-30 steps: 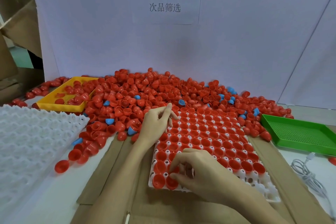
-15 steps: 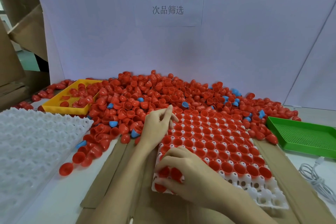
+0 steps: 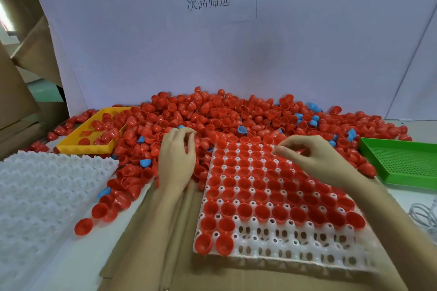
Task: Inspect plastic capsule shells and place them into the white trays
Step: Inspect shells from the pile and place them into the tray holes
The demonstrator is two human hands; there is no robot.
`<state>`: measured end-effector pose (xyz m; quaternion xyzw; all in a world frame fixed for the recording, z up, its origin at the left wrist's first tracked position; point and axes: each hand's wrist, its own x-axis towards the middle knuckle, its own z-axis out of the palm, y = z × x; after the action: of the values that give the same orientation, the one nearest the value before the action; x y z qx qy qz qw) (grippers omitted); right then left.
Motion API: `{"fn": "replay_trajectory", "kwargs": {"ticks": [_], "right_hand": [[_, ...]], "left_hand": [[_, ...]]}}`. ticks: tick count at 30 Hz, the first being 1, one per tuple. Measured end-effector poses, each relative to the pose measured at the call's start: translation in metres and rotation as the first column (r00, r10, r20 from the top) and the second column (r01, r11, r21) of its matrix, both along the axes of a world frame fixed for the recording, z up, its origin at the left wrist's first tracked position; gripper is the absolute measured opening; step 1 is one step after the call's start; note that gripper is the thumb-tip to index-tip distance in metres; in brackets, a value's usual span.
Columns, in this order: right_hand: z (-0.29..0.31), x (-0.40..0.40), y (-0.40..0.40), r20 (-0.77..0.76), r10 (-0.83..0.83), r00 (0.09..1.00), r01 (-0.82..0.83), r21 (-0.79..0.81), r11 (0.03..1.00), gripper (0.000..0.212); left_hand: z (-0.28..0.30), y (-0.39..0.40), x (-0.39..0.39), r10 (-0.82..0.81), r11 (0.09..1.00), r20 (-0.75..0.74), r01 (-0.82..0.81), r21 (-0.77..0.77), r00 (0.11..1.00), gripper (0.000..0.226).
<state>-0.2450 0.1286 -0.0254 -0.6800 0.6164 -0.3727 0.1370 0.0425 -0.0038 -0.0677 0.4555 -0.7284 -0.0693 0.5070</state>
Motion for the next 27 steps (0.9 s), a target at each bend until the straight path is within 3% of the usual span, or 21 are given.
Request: {"fn": "replay_trajectory", "kwargs": {"ticks": [3,7,10,13,18,23,27], "right_hand": [[-0.011,-0.026,-0.003,0.039,-0.071,0.997,0.073,-0.037,0.997,0.013],[-0.023,-0.034,-0.003,0.07,-0.112,0.991,0.114,-0.025,0.993,0.013],[-0.024,-0.031,-0.002,0.08,-0.101,0.992,0.103,-0.022,0.994,0.016],[-0.023,-0.028,-0.001,0.1,-0.103,0.99,0.106,-0.021,0.994,0.018],[-0.023,-0.025,0.001,0.092,-0.091,0.992,0.094,-0.025,0.995,0.018],[-0.023,-0.024,0.004,0.096,-0.082,0.992,0.087,-0.044,0.995,0.018],[-0.02,-0.02,0.007,0.126,-0.066,0.99,0.073,-0.048,0.996,0.017]], "left_hand": [[-0.008,-0.017,0.018,0.146,0.989,0.253,-0.137,-0.053,0.956,0.028],[-0.018,-0.03,0.021,0.058,0.987,0.417,-0.115,0.114,0.907,0.039],[-0.022,-0.035,0.019,0.07,0.984,0.497,-0.141,0.107,0.865,0.03],[-0.023,-0.036,0.02,0.078,0.98,0.482,-0.155,0.122,0.873,0.018],[-0.023,-0.031,0.019,0.063,0.992,0.403,-0.101,0.074,0.913,0.022],[-0.015,-0.022,0.015,0.188,0.975,0.211,-0.157,-0.154,0.959,0.024],[0.002,-0.006,0.004,0.009,0.973,0.008,-0.007,-0.231,1.0,0.021]]}}
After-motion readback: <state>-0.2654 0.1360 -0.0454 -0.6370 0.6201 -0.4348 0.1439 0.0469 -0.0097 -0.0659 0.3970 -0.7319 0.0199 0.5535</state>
